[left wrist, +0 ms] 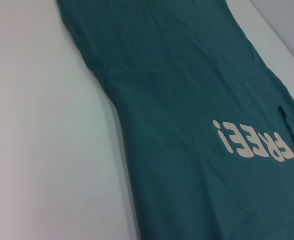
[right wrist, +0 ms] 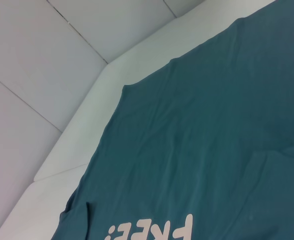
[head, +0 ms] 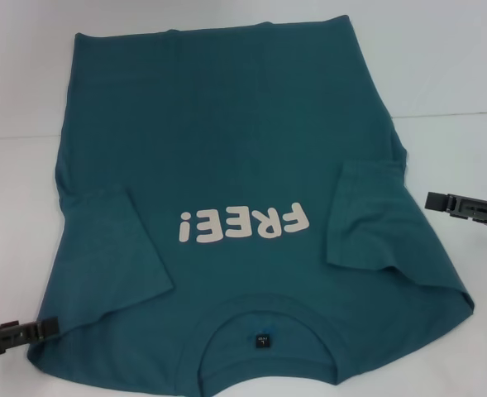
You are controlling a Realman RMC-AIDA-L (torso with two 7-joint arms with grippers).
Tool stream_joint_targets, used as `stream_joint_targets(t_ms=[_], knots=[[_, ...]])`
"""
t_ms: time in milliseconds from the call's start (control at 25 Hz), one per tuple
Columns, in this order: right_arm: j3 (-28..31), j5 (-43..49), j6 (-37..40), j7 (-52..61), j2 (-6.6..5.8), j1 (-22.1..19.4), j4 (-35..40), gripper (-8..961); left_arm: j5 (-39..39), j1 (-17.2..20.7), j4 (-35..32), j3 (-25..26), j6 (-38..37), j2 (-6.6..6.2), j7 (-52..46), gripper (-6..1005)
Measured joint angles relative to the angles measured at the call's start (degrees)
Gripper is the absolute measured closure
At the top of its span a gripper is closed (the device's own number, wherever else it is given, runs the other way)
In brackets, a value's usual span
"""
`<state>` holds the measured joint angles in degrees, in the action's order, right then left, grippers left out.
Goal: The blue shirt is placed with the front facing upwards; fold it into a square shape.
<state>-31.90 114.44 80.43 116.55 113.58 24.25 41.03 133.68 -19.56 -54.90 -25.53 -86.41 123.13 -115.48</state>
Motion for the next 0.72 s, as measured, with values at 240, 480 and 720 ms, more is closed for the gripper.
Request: stream_joint_targets(t_ms=[240,480,720], knots=[[0.0,0.0,0.0,0.0,-0.09,0.0,0.0,26,0.0,0.1,0.2,0.0,1.3,0.0,0.0,73],[0.0,0.0,0.0,0.0,-0.26,-0.1,-0.2,26,1.2,0.0,0.6,-0.1,1.8,0.4,0.0,76],[0.0,0.0,0.0,-0.1,-0.29,-0.1,-0.2,26,1.3,0.0,0.9,-0.8,2.0,0.53,0.0,79]])
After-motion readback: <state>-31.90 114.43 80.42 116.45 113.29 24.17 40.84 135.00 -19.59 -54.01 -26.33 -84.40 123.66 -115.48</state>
